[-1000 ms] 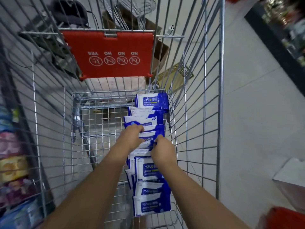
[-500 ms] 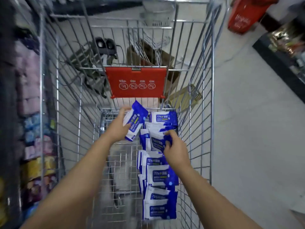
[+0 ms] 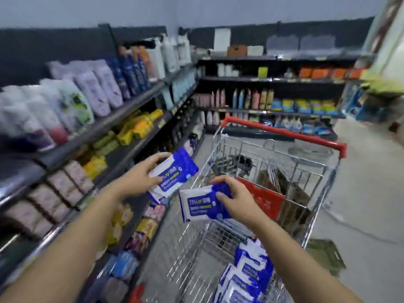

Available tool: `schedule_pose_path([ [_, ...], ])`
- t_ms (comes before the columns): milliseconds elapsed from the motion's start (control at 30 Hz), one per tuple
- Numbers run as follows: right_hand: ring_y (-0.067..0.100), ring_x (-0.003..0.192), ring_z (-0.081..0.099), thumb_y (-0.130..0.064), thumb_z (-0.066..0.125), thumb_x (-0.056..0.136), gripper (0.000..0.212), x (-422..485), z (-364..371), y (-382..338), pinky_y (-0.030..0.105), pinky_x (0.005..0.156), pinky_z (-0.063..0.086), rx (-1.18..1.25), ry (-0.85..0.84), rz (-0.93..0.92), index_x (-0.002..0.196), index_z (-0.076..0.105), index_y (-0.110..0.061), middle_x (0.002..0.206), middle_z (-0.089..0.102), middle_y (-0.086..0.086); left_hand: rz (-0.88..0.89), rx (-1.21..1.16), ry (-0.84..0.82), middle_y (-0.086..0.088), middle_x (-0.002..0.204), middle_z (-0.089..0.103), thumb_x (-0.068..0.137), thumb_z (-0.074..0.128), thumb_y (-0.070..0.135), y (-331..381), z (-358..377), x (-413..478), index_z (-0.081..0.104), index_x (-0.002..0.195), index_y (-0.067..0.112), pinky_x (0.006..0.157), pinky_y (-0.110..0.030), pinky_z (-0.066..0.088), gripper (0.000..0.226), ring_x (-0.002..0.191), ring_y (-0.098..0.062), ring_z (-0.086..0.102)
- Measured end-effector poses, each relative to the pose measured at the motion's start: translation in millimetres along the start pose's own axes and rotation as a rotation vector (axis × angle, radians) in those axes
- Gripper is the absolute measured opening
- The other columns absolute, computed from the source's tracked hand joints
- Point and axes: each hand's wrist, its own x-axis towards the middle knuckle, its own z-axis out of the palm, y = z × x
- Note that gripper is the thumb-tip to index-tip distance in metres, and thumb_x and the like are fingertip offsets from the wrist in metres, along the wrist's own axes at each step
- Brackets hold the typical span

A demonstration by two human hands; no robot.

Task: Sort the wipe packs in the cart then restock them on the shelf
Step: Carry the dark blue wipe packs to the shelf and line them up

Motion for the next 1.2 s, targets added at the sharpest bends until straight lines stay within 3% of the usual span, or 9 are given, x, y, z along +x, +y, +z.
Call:
schedule_pose_path([
  [200,-0.014,0.080,0.057,0.023,0.048,0.079,0.041,-36.8,78.2,-129.9,0.007,0.078,0.043,0.118,-0.395,-0.254,0.101,0.058,-0.011,0.098,0.063,-0.001,-0.113,0.144,0.316,0.011,0.120,0.058,0.075,0.054,0.007,46.5,-90.2,-197.6,0.045,0.101,0.073,0.086,-0.011,0.045,0.071,0.097,0.009,0.056],
  [300,-0.009,0.086,0.059,0.023,0.048,0.080,0.042,-62.2,133.2,-194.1,0.009,0.079,0.044,0.168,-0.569,-0.357,0.097,0.060,-0.014,0.101,0.064,-0.002,-0.227,0.244,0.447,0.009,0.122,0.055,0.085,0.053,0.000,58.4,-124.6,-296.1,0.044,0.113,0.059,0.081,0.001,0.038,0.066,0.093,0.021,0.052],
  [433,0.012,0.097,0.065,0.014,0.051,0.087,0.038,-102.3,211.0,-262.3,0.028,0.082,0.055,0.262,-0.767,-0.409,0.103,0.060,-0.019,0.109,0.065,0.006,-0.441,0.325,0.670,0.003,0.117,0.063,0.092,0.049,0.004,57.7,-160.0,-426.5,0.043,0.121,0.048,0.090,-0.028,0.048,0.053,0.100,-0.017,0.064],
  [500,0.019,0.096,0.066,0.013,0.051,0.088,0.037,-124.6,251.3,-289.5,0.035,0.087,0.055,0.296,-0.848,-0.416,0.109,0.058,-0.017,0.108,0.066,0.007,-0.526,0.353,0.744,0.006,0.117,0.063,0.091,0.048,0.006,53.9,-172.9,-488.3,0.044,0.116,0.054,0.095,-0.038,0.048,0.054,0.103,-0.019,0.063],
  [667,0.022,0.078,0.065,0.008,0.053,0.089,0.037,-178.8,360.5,-337.0,0.040,0.079,0.055,0.352,-1.044,-0.374,0.110,0.056,-0.023,0.090,0.070,0.011,-0.755,0.404,0.843,0.010,0.105,0.064,0.088,0.053,0.009,31.6,-199.5,-621.1,0.054,0.112,0.039,0.084,-0.032,0.052,0.038,0.094,-0.018,0.063],
  [767,0.024,0.078,0.064,0.007,0.052,0.090,0.038,-209.0,429.7,-362.4,0.041,0.078,0.055,0.385,-1.103,-0.310,0.113,0.052,-0.023,0.089,0.068,0.013,-0.828,0.337,0.895,0.005,0.103,0.063,0.089,0.060,0.011,7.5,-225.5,-687.3,0.058,0.104,0.028,0.075,-0.017,0.044,0.022,0.094,-0.011,0.059],
  [933,0.020,0.079,0.065,0.010,0.050,0.091,0.033,-244.3,545.8,-400.0,0.035,0.074,0.057,0.427,-1.164,-0.260,0.107,0.054,-0.019,0.090,0.066,0.011,-0.834,0.217,0.964,0.000,0.112,0.067,0.084,0.069,0.009,-58.0,-281.7,-776.2,0.067,0.104,0.020,0.096,-0.027,0.043,0.023,0.110,-0.014,0.059],
  [1100,0.009,0.075,0.068,0.009,0.050,0.091,0.027,-262.7,633.5,-417.6,0.025,0.062,0.056,0.398,-1.147,-0.186,0.098,0.059,-0.015,0.091,0.068,0.004,-0.813,0.126,1.023,0.000,0.103,0.070,0.078,0.076,0.007,-119.0,-320.6,-815.0,0.071,0.098,0.015,0.092,-0.024,0.046,0.022,0.099,-0.009,0.062],
  [1200,0.011,0.079,0.068,0.010,0.048,0.091,0.028,-264.5,668.9,-417.9,0.028,0.069,0.058,0.365,-1.151,-0.169,0.095,0.058,-0.016,0.095,0.067,0.004,-0.834,0.207,1.069,0.005,0.100,0.069,0.074,0.080,0.012,-145.9,-333.6,-824.6,0.071,0.093,0.022,0.090,-0.024,0.047,0.023,0.097,-0.007,0.062],
])
